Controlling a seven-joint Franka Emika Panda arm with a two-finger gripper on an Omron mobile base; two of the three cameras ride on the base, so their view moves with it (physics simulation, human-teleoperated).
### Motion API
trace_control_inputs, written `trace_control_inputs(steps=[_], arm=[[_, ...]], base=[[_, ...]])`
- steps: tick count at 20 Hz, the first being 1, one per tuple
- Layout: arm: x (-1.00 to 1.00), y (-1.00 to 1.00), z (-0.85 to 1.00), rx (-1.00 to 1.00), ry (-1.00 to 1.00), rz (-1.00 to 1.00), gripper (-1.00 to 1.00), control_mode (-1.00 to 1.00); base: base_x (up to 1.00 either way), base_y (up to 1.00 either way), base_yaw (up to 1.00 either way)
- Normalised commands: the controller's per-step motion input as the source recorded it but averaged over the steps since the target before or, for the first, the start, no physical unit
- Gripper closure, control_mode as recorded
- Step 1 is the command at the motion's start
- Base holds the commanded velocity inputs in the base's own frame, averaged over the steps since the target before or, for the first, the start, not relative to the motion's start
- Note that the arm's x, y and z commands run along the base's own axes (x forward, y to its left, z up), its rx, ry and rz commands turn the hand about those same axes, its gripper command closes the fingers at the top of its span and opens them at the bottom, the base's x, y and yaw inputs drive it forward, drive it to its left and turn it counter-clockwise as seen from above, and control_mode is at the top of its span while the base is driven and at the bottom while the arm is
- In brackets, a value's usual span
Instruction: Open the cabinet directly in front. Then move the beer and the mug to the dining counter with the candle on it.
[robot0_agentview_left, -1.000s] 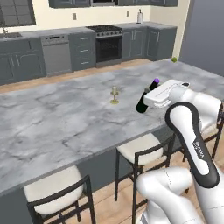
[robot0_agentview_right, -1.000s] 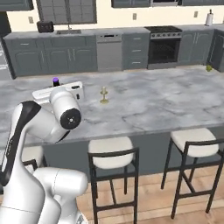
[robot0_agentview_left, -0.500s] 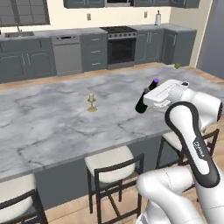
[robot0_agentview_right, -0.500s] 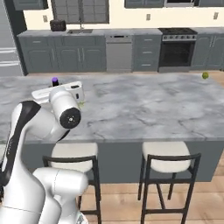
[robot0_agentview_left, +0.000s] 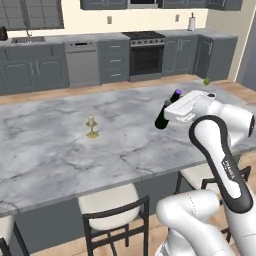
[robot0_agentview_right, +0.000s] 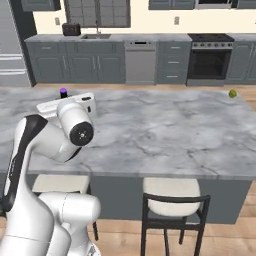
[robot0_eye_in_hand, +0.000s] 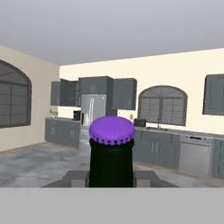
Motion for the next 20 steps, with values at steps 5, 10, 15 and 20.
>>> trace_control_inputs(steps=[5, 10, 15, 20], arm=[[0.0, 0.0, 0.0, 0.0, 0.0, 0.0, 1.0, 1.0], [0.77, 0.07, -0.08, -0.01, 0.04, 0.05, 1.0, -1.0], [1.0, 0.29, -0.33, -0.09, 0.12, 0.04, 1.0, -1.0], [1.0, 0.34, -0.51, -0.16, 0.02, 0.05, 1.0, -1.0]], base=[[0.77, 0.0, 0.23], [0.15, 0.0, 0.01], [0.0, 0.0, 0.0], [0.0, 0.0, 0.0]])
